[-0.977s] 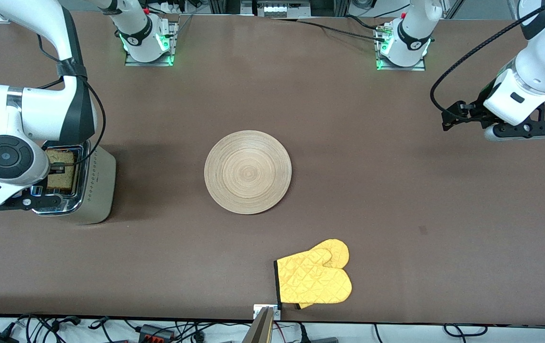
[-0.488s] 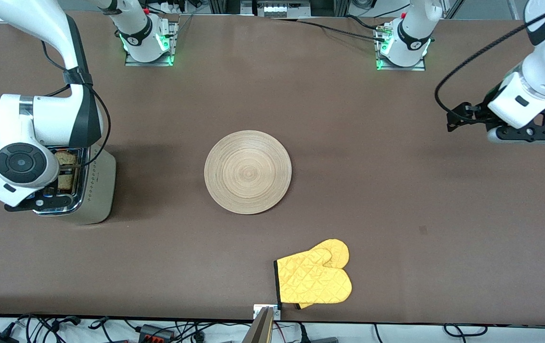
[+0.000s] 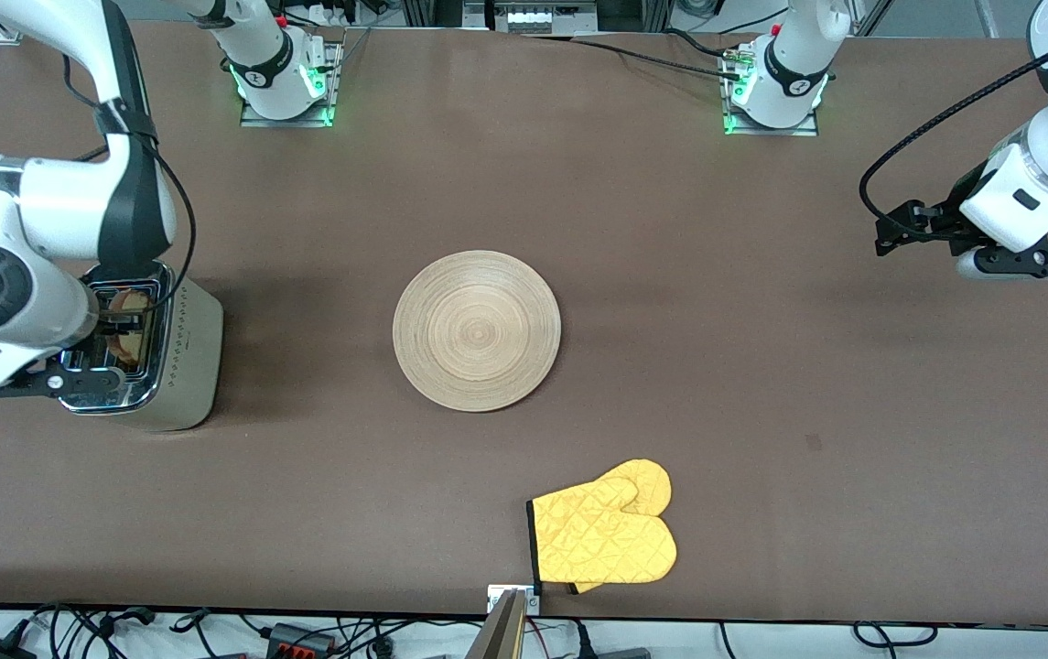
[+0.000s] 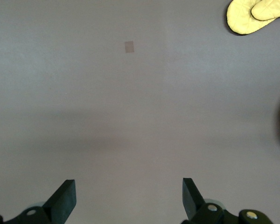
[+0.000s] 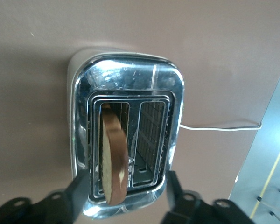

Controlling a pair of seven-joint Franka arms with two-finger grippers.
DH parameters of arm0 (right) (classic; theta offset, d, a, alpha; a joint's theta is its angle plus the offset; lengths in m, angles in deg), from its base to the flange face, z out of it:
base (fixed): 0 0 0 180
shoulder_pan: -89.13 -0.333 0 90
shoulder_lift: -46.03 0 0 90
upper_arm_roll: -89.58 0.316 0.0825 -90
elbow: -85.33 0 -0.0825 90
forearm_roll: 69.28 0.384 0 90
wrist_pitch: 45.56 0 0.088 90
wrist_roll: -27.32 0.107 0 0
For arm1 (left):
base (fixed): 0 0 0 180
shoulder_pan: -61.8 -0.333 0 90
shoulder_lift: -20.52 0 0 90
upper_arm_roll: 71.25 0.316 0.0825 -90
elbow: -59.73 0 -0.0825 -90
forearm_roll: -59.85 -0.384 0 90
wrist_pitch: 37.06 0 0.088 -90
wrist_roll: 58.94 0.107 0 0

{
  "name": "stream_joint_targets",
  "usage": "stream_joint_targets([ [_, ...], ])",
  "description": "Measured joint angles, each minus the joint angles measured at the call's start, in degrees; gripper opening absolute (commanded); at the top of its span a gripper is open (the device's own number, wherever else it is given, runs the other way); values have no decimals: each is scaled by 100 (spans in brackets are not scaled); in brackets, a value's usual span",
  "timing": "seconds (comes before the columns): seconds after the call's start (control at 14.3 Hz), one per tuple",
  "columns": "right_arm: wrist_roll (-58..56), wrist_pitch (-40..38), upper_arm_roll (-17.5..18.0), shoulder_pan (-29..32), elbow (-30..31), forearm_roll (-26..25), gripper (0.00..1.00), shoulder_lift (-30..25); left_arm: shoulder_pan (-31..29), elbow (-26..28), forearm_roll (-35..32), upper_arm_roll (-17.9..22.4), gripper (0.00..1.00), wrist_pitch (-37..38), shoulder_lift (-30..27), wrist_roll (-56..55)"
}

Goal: Move plate and put bread in toaster
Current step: 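Lower the bread into the toaster slot with the right gripper, then open the right gripper and raise it away from the toaster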

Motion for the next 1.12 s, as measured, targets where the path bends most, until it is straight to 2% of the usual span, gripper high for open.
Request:
stream_joint_targets([
  [0.35,-15,-132,-14,32,-191,1184,100,-592,11,-231,11,241,100,127,-43,7],
  [0.49,-15,-222,-21,80,-331,1359,100,-643,15,-295,46,334,100,198,-130,20],
  [0.77,-22,-233,-37,376,-369,2141,100,-638,33,-458,44,348,100,219,-160,22],
  [1.12,-17,-173,26,478,-460,2259,100,-660,35,-609,44,358,100,474,-340,90],
])
